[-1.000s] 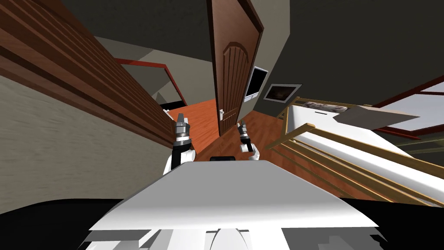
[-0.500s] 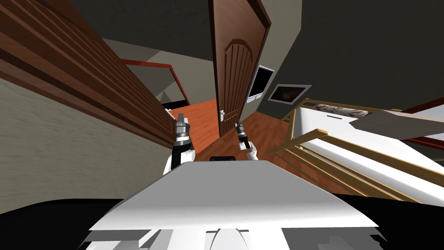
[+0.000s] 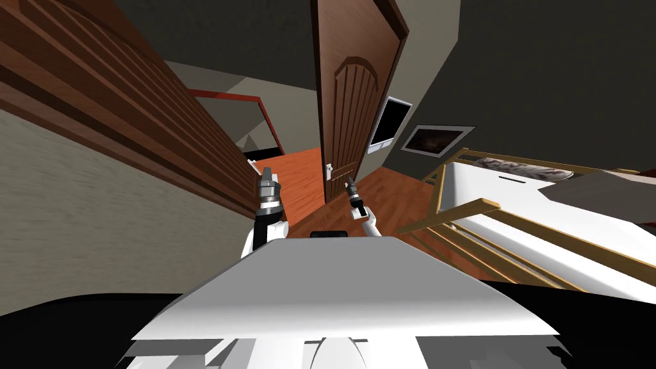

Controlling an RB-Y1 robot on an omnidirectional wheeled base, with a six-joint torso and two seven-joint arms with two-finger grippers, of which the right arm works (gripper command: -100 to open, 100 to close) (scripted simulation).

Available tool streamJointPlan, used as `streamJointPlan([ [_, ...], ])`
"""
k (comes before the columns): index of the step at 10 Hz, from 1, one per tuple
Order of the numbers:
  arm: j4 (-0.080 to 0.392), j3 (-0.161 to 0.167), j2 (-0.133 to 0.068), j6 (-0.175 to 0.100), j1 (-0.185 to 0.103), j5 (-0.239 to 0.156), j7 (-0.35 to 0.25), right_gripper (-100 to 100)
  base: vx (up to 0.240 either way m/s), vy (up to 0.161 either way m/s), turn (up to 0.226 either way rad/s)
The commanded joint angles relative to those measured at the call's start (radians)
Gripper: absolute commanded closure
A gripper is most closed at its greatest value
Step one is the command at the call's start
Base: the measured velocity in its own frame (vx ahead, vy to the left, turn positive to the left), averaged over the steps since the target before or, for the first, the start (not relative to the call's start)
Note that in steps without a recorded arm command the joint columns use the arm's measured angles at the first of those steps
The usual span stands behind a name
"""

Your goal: Push the door open

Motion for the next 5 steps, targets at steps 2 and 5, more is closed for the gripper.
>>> streamJointPlan([
  [2, 0.076, 0.004, 0.003, 0.010, -0.048, 0.016, -0.018, -100, 0.077, -0.103, 0.106],
  [5, 0.161, 0.007, 0.006, 0.017, -0.107, 0.033, -0.037, -100, 0.072, -0.092, 0.106],
])
